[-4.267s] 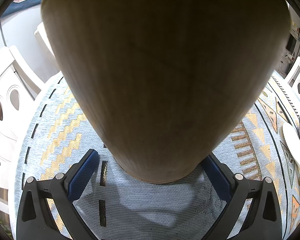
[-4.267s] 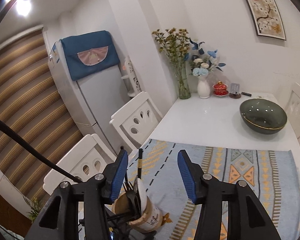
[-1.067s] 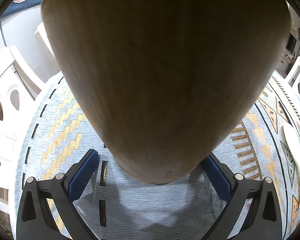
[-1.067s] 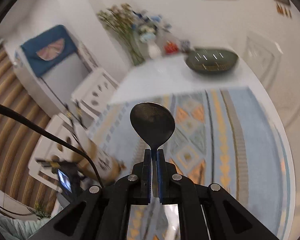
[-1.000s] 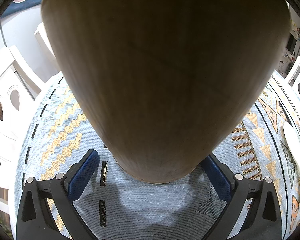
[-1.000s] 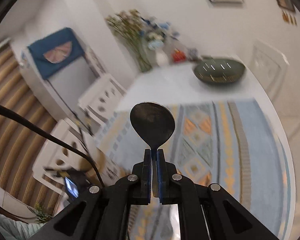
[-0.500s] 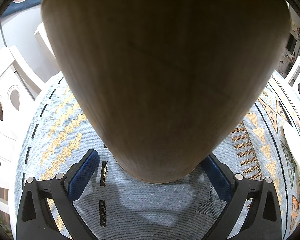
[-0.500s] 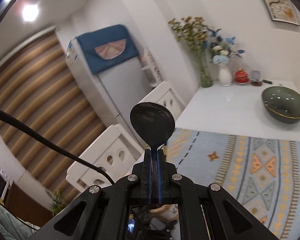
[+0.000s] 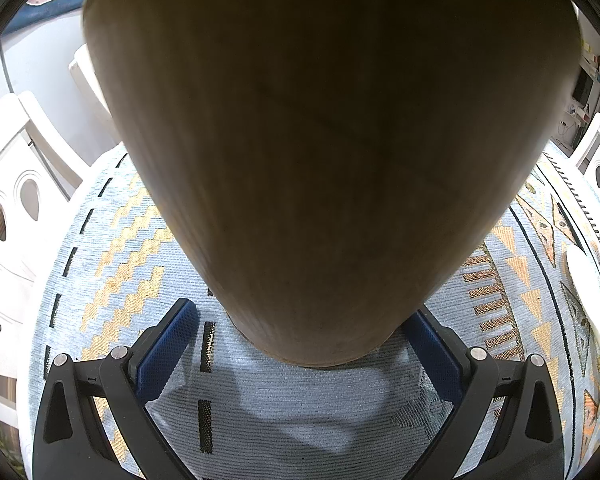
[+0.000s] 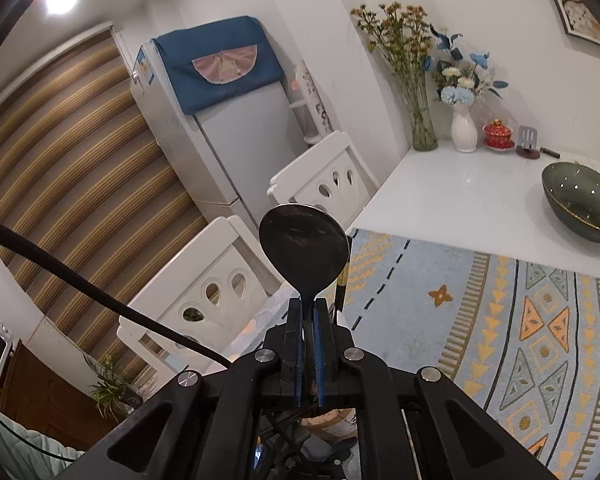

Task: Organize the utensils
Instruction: 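Lower the black spoon into the wooden cup and open the right gripper, then move the right gripper down to the white spoon on the tablecloth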

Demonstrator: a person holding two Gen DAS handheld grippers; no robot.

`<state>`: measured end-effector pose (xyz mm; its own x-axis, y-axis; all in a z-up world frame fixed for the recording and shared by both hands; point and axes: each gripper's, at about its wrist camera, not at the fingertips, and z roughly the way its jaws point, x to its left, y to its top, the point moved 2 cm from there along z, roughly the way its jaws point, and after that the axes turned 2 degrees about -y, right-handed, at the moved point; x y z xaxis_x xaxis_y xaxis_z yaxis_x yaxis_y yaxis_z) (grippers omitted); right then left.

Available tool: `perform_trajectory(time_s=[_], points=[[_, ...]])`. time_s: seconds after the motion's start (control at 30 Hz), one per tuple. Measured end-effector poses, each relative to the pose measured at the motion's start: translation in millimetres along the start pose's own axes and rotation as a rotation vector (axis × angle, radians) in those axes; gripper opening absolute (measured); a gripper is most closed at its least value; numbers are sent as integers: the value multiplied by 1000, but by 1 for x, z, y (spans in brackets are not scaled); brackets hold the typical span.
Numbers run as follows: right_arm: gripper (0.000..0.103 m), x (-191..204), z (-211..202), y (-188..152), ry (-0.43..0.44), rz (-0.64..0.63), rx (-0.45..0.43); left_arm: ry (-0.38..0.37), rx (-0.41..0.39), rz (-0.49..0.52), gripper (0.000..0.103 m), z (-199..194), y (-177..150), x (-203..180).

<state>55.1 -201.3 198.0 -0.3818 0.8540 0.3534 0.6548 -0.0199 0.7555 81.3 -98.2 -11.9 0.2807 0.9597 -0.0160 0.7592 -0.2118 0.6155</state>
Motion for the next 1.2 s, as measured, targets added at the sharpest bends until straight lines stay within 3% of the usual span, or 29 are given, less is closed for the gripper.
perform_trajectory(time_s=[0.1,0.2,0.47,0.57,0.63,0.8,0.93,1.1,1.2], points=[[7,-5,12,-4,20,38,94,0,0,0,103,0,0,0],[8,-9,11,-5,31,56,111,0,0,-1,103,1,0,1],[9,-32,-50,-3,-39,131,-7,-1,1,-1,103,1,-1,-1],[16,-48,-77,-10,-118,152,-36,0,1,0,103,1,-1,-1],[26,-59,-92,-17,-168,176,-50,0,1,0,103,1,-1,-1],[29,-88,-113,-44,-269,260,-42,0,1,0,103,1,-1,-1],[36,-111,-110,-82,-404,306,29,0,1,0,103,1,-1,-1],[36,-143,-89,-140,-564,362,136,0,1,0,103,0,-1,-1],[36,-157,-77,-166,-608,364,181,0,1,0,103,1,-1,-1]])
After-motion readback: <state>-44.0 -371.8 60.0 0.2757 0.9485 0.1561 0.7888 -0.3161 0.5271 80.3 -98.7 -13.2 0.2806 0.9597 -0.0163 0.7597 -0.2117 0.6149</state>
